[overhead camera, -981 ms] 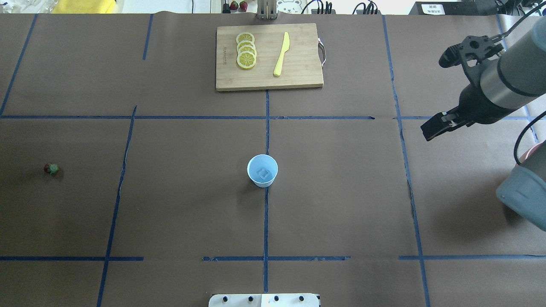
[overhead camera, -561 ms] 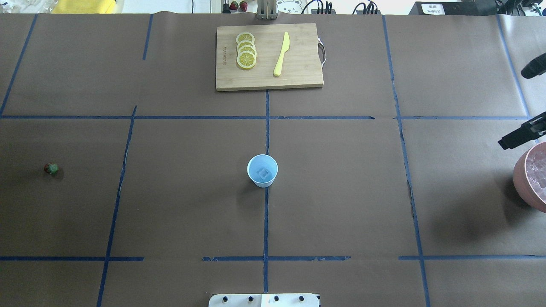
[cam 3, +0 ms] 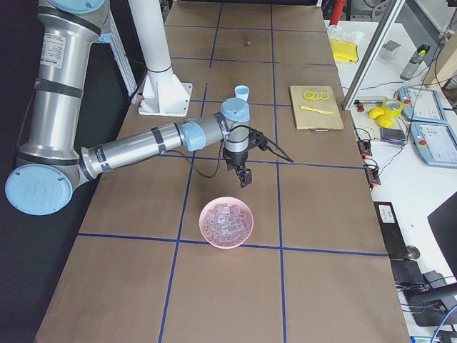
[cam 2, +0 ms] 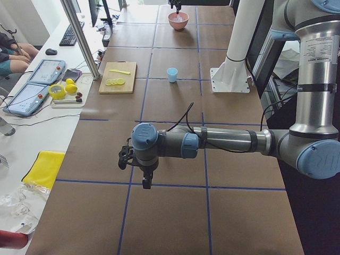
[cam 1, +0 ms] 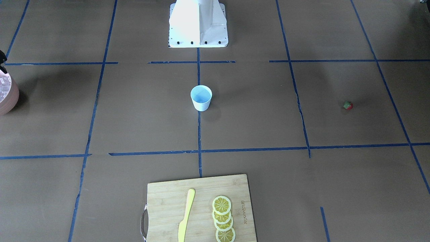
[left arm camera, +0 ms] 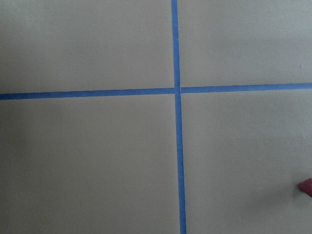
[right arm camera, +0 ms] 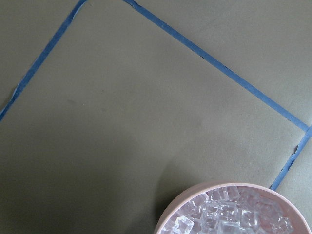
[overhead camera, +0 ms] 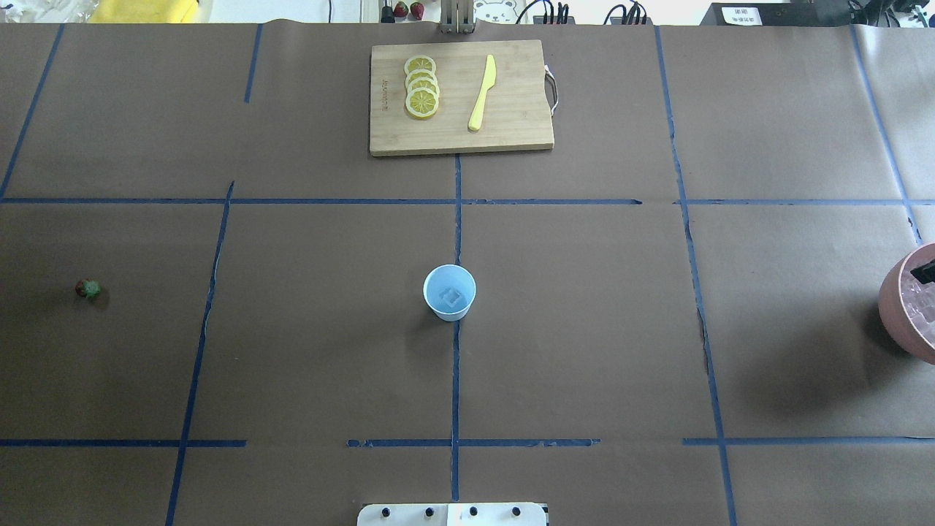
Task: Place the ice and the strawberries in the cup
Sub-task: 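Move the right gripper back over the pink ice bowl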
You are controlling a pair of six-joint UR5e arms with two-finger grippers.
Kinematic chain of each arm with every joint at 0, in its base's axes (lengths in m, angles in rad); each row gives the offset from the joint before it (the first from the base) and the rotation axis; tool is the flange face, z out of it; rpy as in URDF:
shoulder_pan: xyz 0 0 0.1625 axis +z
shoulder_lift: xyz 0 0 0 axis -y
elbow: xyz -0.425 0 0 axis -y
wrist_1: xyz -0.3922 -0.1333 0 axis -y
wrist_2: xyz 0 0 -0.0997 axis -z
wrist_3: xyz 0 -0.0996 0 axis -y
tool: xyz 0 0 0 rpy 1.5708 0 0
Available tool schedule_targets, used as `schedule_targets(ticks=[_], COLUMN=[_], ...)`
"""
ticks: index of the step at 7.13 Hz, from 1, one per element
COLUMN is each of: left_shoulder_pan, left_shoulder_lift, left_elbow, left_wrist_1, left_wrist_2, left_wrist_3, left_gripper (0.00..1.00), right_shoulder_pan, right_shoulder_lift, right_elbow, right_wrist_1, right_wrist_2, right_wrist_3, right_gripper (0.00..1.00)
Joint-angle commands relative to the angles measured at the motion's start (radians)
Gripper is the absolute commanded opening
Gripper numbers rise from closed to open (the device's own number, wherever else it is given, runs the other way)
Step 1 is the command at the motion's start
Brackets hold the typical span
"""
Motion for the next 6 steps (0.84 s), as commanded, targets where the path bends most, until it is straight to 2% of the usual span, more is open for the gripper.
schedule_targets(ticks=[1,4,6], left_shoulder_pan=[0.000,0.000,0.000], left_shoulder_lift=[-0.001,-0.001,-0.001], left_elbow=[0.002,-0.001,-0.003], left_wrist_1=[0.000,0.000,-0.002], left_wrist_2=[-0.001,-0.001,-0.001], left_wrist_3=[0.000,0.002,0.002], left_gripper=[1.00,1.00,1.00], right_shoulder_pan=[0.001,0.001,-0.001], right_shoulder_lift=[-0.060,-0.070,-0.070], right_elbow=[-0.064,-0.116,-0.143], right_wrist_1=[0.100,0.114,0.114], right_wrist_2=[0.008,0.022,0.042], right_wrist_3=[-0.068,-0.155,-0.201], right_gripper=[0.91,0.82,0.73])
